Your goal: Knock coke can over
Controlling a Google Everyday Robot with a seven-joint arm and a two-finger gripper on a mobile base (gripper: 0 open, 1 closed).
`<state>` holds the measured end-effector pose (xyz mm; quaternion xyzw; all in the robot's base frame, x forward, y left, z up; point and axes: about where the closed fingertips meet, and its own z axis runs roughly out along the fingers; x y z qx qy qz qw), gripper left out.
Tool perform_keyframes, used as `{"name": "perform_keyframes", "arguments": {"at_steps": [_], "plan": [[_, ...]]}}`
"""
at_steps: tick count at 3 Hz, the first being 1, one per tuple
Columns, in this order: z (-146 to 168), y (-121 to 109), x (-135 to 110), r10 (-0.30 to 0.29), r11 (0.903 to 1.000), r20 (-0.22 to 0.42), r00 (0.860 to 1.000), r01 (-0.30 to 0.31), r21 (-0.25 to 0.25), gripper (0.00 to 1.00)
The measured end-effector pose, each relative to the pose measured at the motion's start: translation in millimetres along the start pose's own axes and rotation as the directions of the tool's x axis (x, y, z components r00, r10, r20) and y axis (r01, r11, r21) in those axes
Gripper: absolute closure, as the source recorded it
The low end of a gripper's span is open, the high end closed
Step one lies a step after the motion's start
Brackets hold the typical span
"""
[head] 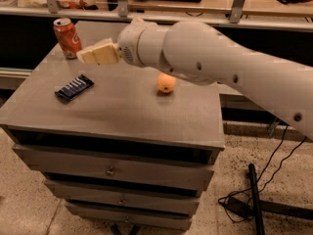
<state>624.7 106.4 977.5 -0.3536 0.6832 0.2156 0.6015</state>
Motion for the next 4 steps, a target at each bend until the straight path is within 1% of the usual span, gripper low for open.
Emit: {"name": "perform_keyframes", "arguments": {"at_steps": [1,2,3,4], "plan": [[27,-3,3,0.014,0.9998,-0.023,1.0,-0.013,0.016,0.0],[56,-10,13,0.049,0.9984,-0.055,0.997,-0.047,0.03,0.0],[104,2,13,0.056,0.9984,-0.057,0.997,-0.055,0.008,0.0],[131,16,10,0.051,0.9986,-0.056,0.997,-0.052,-0.013,0.0]]}}
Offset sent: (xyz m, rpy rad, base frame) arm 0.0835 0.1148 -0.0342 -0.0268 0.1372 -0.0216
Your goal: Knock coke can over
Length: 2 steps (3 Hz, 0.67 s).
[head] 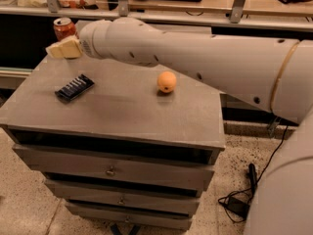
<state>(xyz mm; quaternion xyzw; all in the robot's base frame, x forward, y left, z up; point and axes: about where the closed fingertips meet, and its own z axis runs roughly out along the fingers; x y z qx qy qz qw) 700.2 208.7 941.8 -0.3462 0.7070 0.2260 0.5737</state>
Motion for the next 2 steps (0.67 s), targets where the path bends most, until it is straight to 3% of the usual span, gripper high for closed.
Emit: {"name": "perform_keyframes", "arguments": {"at_steps": [1,2], "plan": [[-2,2,-4,0.017,0.9998,0.018,1.0,-0.017,0.006,0.0],[0,-11,7,0.037,0.997,0.026,0.999,-0.039,0.066,0.0]]}}
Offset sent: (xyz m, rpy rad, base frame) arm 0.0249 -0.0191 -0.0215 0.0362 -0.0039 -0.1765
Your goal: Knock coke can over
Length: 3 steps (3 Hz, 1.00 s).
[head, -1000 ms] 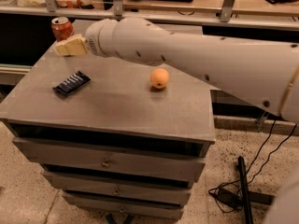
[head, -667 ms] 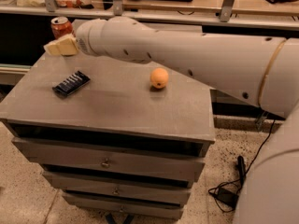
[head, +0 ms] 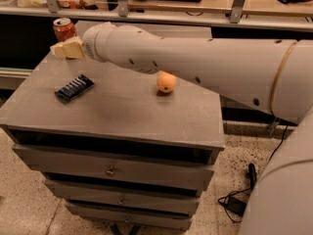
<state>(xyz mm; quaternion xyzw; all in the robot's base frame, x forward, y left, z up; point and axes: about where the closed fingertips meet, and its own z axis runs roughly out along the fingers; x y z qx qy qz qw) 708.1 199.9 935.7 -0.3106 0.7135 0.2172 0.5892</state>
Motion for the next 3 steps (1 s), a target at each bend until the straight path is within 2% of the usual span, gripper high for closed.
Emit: {"name": "perform_keyframes", "arguments": {"at_steps": [1,2,3], "plan": [[13,-20,12,-0.007,0.9986,0.005,1.0,0.006,0.053,0.0],[34,-29,22,-0.02,0.9983,0.0,1.0,0.02,0.055,0.0],[57,-33,30,-0.041,0.9989,-0.003,0.999,0.041,0.023,0.0]]}}
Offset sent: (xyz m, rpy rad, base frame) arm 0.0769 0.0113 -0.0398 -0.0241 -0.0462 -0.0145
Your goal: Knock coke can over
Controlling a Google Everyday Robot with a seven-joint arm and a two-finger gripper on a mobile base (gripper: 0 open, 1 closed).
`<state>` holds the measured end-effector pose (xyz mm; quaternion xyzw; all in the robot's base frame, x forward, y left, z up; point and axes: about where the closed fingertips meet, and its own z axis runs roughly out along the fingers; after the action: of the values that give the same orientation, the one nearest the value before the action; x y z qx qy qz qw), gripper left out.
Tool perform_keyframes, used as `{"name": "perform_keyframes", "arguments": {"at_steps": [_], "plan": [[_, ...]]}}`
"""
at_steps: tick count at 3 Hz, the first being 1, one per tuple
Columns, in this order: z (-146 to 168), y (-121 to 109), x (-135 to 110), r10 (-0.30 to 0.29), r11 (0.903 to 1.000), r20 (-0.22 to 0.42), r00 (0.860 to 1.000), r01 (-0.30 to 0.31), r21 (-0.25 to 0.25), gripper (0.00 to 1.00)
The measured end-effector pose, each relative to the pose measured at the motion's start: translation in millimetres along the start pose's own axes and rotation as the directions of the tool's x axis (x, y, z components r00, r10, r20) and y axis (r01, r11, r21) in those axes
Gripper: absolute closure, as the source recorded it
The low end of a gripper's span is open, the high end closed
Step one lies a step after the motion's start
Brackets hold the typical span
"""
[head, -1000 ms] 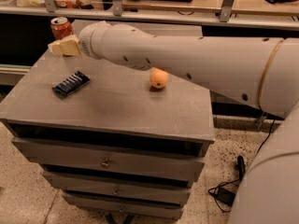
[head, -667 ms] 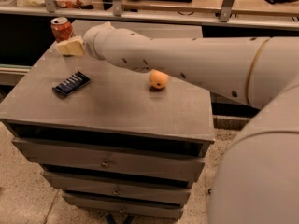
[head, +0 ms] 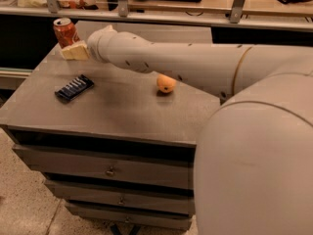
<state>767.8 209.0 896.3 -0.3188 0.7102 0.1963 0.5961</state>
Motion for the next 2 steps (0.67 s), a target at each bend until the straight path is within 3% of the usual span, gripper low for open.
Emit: {"name": "perform_keyframes", "arguments": {"at_steps": [2], "plan": [[65,-1,-14,-0.012,0.9963,0.07,0.997,0.018,-0.085,0.0]]}}
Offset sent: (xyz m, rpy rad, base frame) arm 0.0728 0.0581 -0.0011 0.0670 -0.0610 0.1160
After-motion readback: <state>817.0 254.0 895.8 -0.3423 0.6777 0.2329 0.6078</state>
